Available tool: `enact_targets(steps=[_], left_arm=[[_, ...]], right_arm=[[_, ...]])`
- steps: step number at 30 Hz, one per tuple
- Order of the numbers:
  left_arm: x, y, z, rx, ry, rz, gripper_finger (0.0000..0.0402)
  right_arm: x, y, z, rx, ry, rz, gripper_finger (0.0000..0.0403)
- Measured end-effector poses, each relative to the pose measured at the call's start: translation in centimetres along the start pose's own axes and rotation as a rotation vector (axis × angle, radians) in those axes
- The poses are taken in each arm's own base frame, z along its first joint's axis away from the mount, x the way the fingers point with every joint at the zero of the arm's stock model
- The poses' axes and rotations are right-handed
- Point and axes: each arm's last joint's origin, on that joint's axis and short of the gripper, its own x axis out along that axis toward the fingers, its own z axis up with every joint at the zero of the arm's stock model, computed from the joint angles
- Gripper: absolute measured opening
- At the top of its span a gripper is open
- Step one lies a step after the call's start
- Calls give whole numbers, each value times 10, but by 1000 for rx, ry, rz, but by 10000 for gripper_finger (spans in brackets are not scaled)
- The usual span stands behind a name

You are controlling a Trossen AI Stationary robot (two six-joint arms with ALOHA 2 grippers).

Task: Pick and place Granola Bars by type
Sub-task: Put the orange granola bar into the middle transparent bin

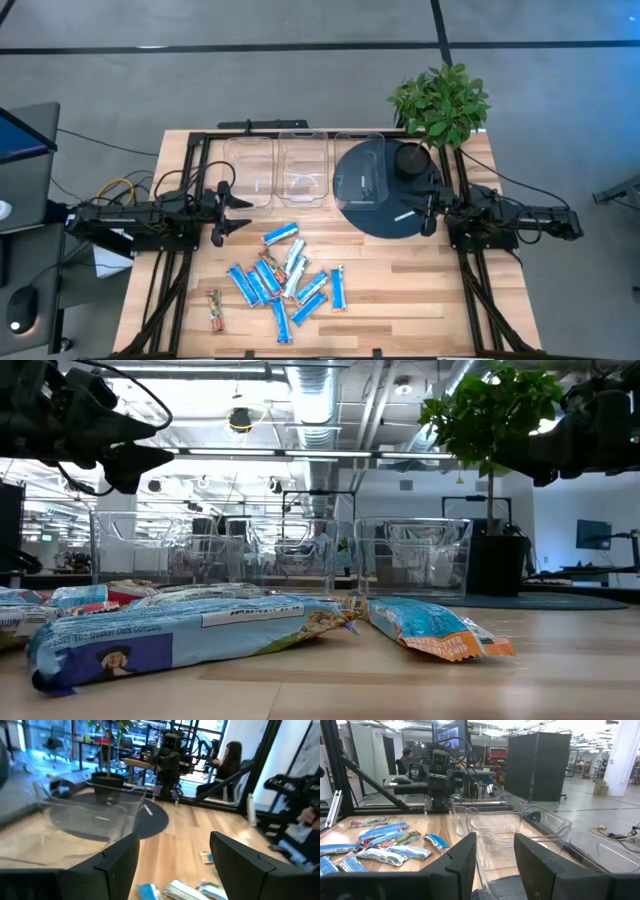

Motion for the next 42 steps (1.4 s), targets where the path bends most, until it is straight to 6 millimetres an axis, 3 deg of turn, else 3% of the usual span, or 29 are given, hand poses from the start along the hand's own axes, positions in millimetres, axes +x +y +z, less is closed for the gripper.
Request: enact_targets(steps=[5, 14, 20, 25, 30, 37, 42], left_arm=[[0, 0, -2, -36, 19, -17, 238], [0, 4, -1, -95, -17, 135, 238], [0, -2, 6, -110, -53, -37, 238], [-2, -3, 17, -9, -180, -26, 238], [-2, -4, 18, 77, -184, -36, 238], [-2, -10, 12, 227, -122, -275, 238], [-5, -19, 16, 392, -197, -462, 238]], right_arm=[[0, 0, 0, 129, -1, 0, 127], [0, -1, 2, 197, -25, -25, 127], [-2, -1, 21, 314, -208, 48, 127], [-6, 2, 36, 240, -296, 207, 127], [-7, 4, 36, 157, -310, 275, 127], [0, 5, 36, 21, -308, 266, 127], [15, 9, 38, -19, -293, 275, 127]])
